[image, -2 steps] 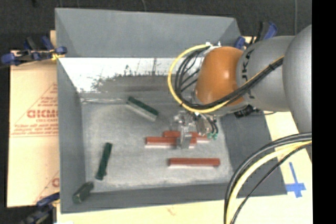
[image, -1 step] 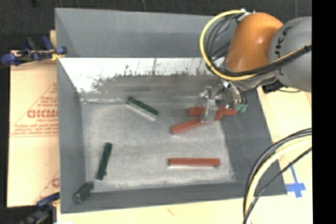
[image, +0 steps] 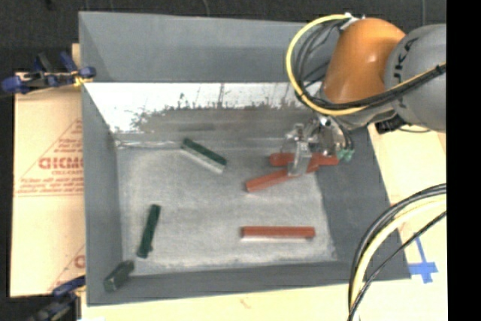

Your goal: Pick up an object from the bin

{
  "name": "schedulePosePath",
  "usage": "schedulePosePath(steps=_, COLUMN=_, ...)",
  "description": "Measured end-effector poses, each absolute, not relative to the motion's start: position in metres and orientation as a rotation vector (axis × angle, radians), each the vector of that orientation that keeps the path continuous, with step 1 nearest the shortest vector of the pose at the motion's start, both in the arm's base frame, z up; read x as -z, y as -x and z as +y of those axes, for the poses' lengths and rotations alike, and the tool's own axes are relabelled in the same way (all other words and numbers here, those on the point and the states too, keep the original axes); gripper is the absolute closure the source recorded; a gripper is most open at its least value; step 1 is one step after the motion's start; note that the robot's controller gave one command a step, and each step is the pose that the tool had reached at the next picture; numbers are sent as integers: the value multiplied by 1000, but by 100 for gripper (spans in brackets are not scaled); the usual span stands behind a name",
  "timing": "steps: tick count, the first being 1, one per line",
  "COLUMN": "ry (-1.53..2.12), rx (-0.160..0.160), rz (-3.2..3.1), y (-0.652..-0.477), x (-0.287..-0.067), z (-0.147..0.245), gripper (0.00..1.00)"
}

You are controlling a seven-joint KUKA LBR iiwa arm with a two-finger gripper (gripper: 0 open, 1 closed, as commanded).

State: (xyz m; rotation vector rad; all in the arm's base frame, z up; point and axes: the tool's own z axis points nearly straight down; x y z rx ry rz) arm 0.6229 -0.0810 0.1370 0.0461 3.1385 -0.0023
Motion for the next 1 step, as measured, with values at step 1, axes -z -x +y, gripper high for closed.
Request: schedulePosePath(steps=1, ry=-56, rx=-1, rz=3136, y=-638, x=-238, z=-68, gripper=100)
